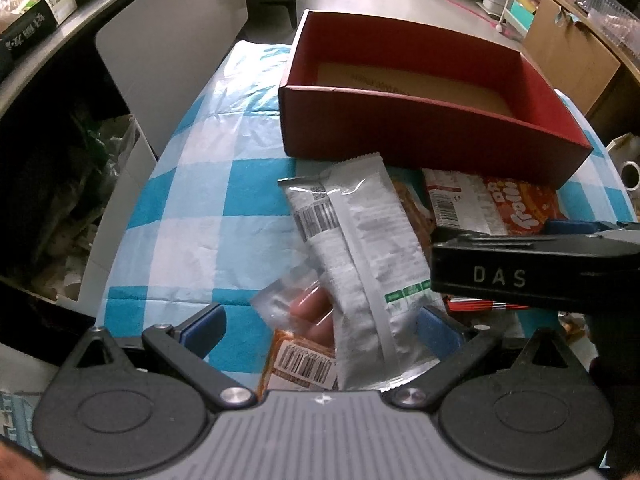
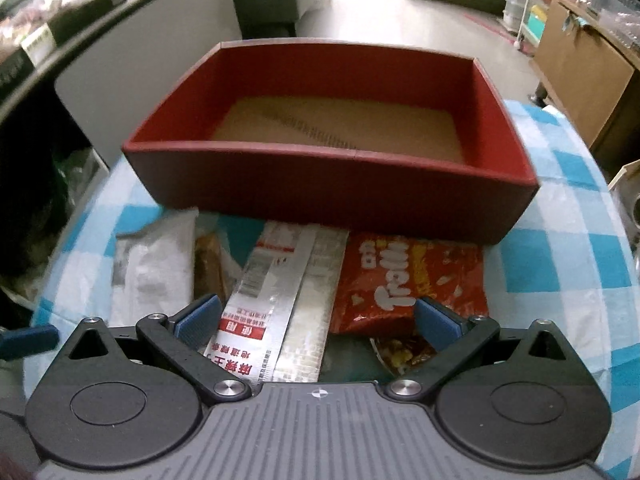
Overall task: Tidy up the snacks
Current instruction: 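Grasp silver sausage pack with left tool while right tool grasps white-red wrapped bar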
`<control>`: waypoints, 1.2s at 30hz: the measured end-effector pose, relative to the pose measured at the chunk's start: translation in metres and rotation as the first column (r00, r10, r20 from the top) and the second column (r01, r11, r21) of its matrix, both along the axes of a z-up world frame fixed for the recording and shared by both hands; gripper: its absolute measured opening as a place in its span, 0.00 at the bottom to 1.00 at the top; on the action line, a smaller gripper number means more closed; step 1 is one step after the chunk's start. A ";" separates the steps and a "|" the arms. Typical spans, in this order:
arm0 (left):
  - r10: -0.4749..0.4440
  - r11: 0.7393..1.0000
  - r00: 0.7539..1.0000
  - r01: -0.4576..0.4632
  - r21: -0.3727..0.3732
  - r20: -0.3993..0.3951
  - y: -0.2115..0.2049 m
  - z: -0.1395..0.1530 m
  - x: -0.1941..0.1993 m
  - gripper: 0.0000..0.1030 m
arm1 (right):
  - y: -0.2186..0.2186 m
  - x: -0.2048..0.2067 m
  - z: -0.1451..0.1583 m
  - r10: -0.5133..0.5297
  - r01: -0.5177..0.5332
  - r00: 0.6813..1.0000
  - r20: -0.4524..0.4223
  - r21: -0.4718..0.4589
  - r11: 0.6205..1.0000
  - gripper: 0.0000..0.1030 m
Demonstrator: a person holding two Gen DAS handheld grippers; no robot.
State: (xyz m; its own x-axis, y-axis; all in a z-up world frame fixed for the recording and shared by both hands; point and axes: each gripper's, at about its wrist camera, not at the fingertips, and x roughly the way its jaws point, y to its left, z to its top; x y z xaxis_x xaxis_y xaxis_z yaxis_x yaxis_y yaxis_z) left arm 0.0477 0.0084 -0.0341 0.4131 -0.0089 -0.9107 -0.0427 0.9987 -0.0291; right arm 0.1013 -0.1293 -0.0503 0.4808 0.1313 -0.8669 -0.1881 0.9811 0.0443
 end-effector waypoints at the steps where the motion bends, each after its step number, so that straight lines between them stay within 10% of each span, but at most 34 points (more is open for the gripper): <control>1: -0.001 1.000 1.000 0.001 -0.004 -0.004 0.001 -0.001 0.000 0.94 | 0.000 0.000 -0.002 0.002 -0.002 1.000 -0.001 0.001 1.000 1.00; 6: -0.008 1.000 1.000 0.007 -0.025 -0.013 0.004 -0.001 -0.001 0.94 | -0.029 0.008 -0.015 -0.061 0.080 0.993 -0.106 0.186 0.979 1.00; 12: -0.009 0.999 1.000 0.008 -0.040 -0.023 0.007 -0.001 0.000 0.94 | -0.025 0.005 -0.009 0.023 -0.011 0.996 -0.090 0.123 0.992 0.98; 18: -0.014 0.997 1.000 0.012 -0.074 -0.020 0.009 0.003 -0.002 0.94 | -0.037 -0.011 -0.001 0.054 -0.052 0.995 -0.080 0.024 0.998 0.70; 27: 0.025 0.999 1.000 -0.025 -0.048 -0.006 0.001 0.000 0.007 0.94 | -0.048 -0.017 -0.011 0.023 -0.026 0.991 -0.129 -0.018 1.000 0.99; 36: 0.098 0.994 0.995 -0.099 -0.048 -0.026 -0.010 -0.009 0.024 0.94 | -0.034 -0.017 -0.028 0.067 -0.073 0.995 -0.076 -0.085 0.994 1.00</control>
